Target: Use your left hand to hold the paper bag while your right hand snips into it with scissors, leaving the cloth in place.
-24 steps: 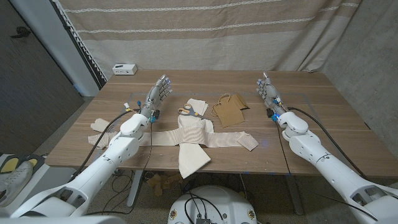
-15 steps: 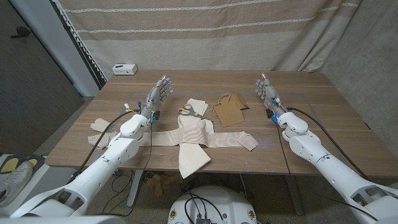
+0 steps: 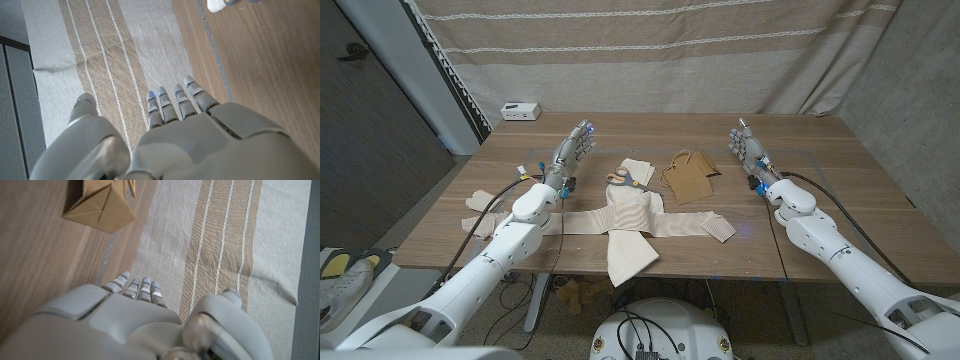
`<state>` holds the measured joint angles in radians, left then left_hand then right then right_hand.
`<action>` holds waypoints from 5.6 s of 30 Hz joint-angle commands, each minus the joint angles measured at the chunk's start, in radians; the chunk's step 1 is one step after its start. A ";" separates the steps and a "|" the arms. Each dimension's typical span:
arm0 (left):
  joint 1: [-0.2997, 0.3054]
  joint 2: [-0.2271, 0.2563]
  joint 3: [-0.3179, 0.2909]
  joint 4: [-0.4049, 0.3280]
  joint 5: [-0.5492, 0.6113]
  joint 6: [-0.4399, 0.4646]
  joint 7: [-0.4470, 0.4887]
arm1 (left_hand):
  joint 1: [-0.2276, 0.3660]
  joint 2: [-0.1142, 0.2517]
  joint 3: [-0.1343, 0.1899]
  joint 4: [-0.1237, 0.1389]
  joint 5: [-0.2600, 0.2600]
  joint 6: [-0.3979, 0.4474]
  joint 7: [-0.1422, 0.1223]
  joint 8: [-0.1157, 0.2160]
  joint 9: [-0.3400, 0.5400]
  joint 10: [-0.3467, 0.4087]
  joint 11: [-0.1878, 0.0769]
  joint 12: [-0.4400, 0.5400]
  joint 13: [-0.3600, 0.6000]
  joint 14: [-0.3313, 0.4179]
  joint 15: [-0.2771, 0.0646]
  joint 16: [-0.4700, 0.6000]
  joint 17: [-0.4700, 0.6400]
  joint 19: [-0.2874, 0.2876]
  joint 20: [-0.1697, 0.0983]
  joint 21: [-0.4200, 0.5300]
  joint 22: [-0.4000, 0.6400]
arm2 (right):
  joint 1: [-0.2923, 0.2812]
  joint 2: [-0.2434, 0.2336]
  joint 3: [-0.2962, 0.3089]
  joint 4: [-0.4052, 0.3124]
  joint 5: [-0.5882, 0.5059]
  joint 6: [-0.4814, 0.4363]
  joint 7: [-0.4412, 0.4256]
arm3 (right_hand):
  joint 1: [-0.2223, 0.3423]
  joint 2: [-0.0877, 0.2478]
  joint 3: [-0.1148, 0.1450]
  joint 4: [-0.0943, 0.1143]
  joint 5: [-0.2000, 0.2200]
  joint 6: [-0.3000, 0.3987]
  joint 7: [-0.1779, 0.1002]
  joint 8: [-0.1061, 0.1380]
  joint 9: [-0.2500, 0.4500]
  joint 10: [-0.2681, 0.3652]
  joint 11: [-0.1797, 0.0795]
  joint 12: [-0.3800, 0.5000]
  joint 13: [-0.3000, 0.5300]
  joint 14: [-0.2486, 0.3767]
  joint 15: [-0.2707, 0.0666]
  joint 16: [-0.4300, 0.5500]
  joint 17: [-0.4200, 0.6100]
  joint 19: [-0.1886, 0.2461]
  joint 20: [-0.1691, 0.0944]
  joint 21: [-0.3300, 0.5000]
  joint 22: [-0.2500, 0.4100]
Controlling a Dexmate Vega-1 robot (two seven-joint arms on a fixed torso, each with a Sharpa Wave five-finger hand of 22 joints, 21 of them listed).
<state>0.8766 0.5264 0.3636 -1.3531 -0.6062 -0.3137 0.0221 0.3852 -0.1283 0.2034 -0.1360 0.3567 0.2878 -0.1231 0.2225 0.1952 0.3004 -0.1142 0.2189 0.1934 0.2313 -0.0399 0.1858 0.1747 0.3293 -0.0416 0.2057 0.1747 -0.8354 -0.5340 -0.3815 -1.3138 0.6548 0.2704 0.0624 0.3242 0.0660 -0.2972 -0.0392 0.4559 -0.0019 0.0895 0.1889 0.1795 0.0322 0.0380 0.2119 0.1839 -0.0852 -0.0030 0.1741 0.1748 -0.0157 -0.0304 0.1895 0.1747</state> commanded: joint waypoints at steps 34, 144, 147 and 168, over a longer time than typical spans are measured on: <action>-0.002 0.056 0.051 0.001 0.250 -0.128 0.063 | 0.065 -0.014 -0.001 -0.019 0.031 0.089 0.015 0.010 -0.002 0.074 -0.026 0.013 0.002 0.044 -0.177 -0.001 0.002 0.095 -0.136 0.017 0.005 | -0.038 -0.045 -0.001 -0.062 -0.028 -0.040 -0.025 | 0.017 0.011 0.003 -0.003 0.007 0.002 0.008 0.004 0.004 0.003 0.007 0.005 0.003 -0.020 -0.005 0.002 0.001 -0.025 0.015 -0.003 0.000; -0.073 0.278 0.220 -0.314 1.120 0.218 0.282 | 0.296 0.003 0.060 -0.015 0.083 0.177 -0.008 0.071 0.078 0.243 -0.093 0.069 0.066 0.246 -0.181 0.058 0.048 0.159 -0.150 0.040 0.025 | -0.113 -0.125 0.034 -0.187 -0.069 -0.043 -0.073 | 0.072 0.040 0.022 -0.025 0.019 -0.004 0.036 0.006 0.004 -0.010 0.064 0.001 0.002 0.014 0.049 0.011 0.001 -0.009 0.014 0.008 0.001; -0.079 0.283 0.225 -0.321 1.122 0.233 0.254 | 0.297 0.002 0.060 -0.013 0.083 0.210 -0.001 0.088 0.085 0.250 -0.092 0.070 0.069 0.249 -0.181 0.058 0.050 0.159 -0.151 0.040 0.026 | -0.112 -0.124 0.034 -0.186 -0.069 -0.041 -0.072 | 0.072 0.040 0.022 -0.025 0.019 -0.004 0.037 0.006 0.004 -0.010 0.064 0.001 0.002 0.014 0.049 0.011 0.001 -0.009 0.014 0.008 0.001; -0.097 0.294 0.269 -0.322 1.273 0.269 0.309 | 0.319 0.008 0.070 -0.016 0.078 0.322 -0.047 0.127 0.077 0.338 -0.093 0.093 0.082 0.278 -0.184 0.069 0.067 0.107 -0.156 0.022 0.032 | -0.132 -0.132 0.045 -0.202 -0.068 -0.033 -0.084 | 0.075 0.041 0.022 -0.026 0.019 -0.003 0.032 0.005 0.004 -0.007 0.054 0.001 0.002 0.016 0.040 0.010 0.001 -0.009 0.004 0.006 0.001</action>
<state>0.7895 0.8133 0.6122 -1.6712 0.5960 -0.0632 0.3135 0.6901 -0.1205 0.2631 -0.1516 0.4380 0.6021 -0.1662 0.3478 0.2737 0.6214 -0.2069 0.3021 0.2720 0.4957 -0.0505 0.2480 0.2350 0.4486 -0.0454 0.2333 0.2030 -0.9576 -0.6612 -0.3414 -1.5090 0.5866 0.2311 -0.0173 0.3888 0.1122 -0.2747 -0.0612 0.4675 -0.0072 0.1161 0.1882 0.1791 0.0252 0.0946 0.2059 0.1834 -0.0679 0.0374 0.1818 0.1744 -0.0249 -0.0216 0.1895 0.1720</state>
